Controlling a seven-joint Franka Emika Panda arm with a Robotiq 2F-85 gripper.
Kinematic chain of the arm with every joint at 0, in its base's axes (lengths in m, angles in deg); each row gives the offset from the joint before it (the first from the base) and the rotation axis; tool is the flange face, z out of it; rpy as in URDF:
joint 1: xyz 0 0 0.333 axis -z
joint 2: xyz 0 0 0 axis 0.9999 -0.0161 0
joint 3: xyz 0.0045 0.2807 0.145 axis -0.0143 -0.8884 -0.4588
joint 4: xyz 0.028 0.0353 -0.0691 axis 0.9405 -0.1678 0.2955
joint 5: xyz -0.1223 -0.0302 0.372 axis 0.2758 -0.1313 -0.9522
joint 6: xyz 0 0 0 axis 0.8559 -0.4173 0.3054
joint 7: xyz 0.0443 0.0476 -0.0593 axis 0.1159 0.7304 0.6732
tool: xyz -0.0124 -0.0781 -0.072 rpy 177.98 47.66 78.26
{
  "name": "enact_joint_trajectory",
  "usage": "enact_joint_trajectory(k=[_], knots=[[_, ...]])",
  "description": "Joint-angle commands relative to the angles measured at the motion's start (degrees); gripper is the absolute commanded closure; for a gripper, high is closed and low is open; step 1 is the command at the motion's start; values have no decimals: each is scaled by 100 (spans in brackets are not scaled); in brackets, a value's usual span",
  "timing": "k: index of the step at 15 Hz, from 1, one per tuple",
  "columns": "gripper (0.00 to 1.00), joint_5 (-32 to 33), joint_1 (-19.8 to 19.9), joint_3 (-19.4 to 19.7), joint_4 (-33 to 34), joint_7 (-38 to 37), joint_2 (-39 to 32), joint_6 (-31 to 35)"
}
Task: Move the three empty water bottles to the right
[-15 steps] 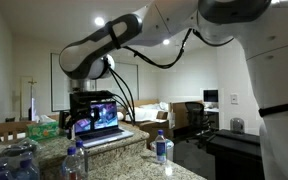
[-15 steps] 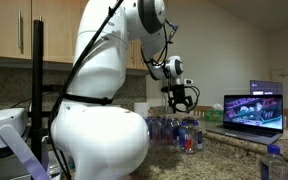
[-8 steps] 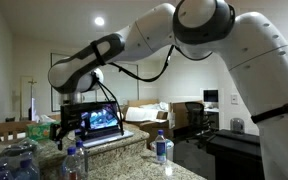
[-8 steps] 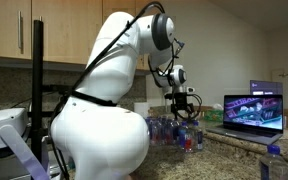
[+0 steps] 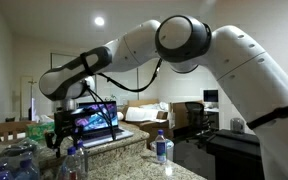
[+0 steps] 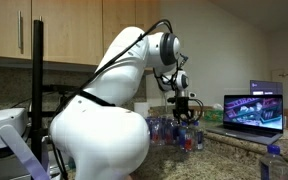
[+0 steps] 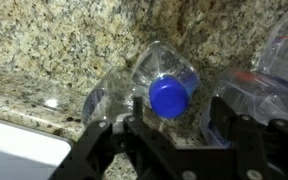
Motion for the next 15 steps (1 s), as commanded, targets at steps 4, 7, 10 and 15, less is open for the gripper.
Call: enact_joint_trajectory(k=[4,7,10,15], knots=[[78,-86,-119,106,772,157,-406,-713],[93,-105,-113,125,917,154,-478,-836],[56,-148,-112,113,1023,178,-529,-1010],[27,-189,-112,109,1010,147,-506,-1132]])
